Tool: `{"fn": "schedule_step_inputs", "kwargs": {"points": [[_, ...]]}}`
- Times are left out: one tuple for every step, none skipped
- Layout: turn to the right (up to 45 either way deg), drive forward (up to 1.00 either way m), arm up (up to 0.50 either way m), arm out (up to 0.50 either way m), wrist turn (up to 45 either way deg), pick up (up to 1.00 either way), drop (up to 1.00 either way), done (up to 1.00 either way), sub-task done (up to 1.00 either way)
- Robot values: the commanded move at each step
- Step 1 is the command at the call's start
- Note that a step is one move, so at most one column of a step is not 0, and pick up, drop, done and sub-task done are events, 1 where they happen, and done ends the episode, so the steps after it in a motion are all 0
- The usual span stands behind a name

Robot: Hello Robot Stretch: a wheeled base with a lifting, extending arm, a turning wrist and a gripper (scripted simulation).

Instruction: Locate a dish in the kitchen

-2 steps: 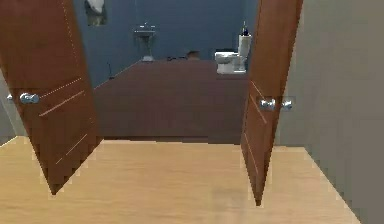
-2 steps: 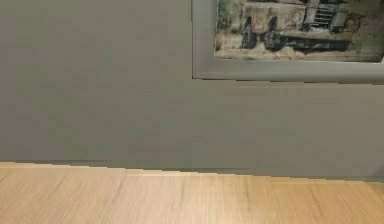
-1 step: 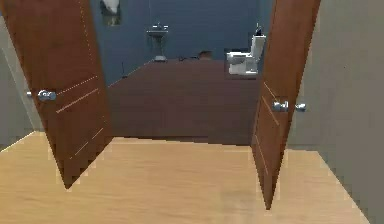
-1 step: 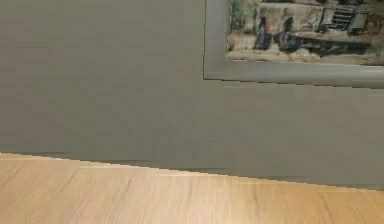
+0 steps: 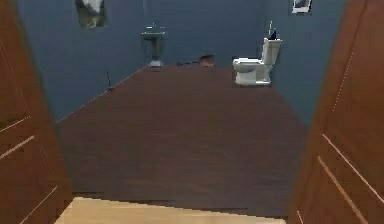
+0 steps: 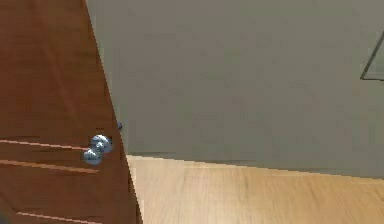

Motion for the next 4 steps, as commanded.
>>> {"fn": "schedule_step_inputs", "kwargs": {"points": [[0.0, 0.70, 0.00, 0.00, 0.0, 0.00, 0.00, 0.00, 0.00], [27.0, 0.00, 0.00, 0.00, 0.0, 0.00, 0.00, 0.00, 0.00], [0.0, 0.80, 0.00, 0.00, 0.0, 0.00, 0.00, 0.00, 0.00], [39.0, 0.00, 0.00, 0.00, 0.0, 0.00, 0.00, 0.00, 0.00]]}}
